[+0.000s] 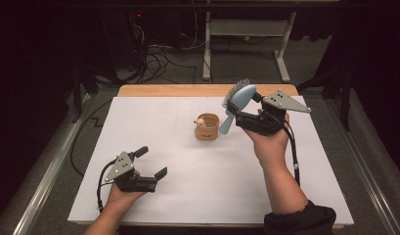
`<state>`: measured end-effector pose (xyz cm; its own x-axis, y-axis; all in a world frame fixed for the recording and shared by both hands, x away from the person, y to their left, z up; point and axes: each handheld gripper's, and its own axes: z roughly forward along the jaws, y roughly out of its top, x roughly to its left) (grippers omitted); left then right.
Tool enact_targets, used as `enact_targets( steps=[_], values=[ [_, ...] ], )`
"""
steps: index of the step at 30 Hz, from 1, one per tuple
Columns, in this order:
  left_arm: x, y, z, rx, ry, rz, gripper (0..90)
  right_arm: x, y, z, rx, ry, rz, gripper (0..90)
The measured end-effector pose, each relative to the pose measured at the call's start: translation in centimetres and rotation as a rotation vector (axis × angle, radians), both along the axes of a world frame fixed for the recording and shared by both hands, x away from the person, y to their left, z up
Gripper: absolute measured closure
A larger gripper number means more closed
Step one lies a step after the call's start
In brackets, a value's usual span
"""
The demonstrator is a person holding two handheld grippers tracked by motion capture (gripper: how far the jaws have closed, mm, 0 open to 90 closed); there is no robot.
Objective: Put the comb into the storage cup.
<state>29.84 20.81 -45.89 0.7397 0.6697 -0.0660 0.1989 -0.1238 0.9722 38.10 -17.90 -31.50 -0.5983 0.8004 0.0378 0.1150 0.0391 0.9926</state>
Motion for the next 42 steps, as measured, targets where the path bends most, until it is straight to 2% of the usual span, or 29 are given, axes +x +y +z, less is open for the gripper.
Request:
enact_targets(
  steps=[10, 23, 42],
  values=[
    [0.0, 0.1, 0.1, -0.006, -0.001, 0.001, 0.0, 0.6, 0.8, 0.8, 0.005, -0.027, -0.003, 20.8],
    [0.0, 0.3, 0.2, -0.010, -0.009, 0.007, 0.0, 1.7, 2.1, 0.8, 0.010, -0.033, 0.003, 20.8],
    [0.1, 0.3, 0.1, -0.008, -0.003, 0.004, 0.0, 4.0, 3.7, -1.0, 0.022, -0.009, -0.008, 20.8]
  ],
)
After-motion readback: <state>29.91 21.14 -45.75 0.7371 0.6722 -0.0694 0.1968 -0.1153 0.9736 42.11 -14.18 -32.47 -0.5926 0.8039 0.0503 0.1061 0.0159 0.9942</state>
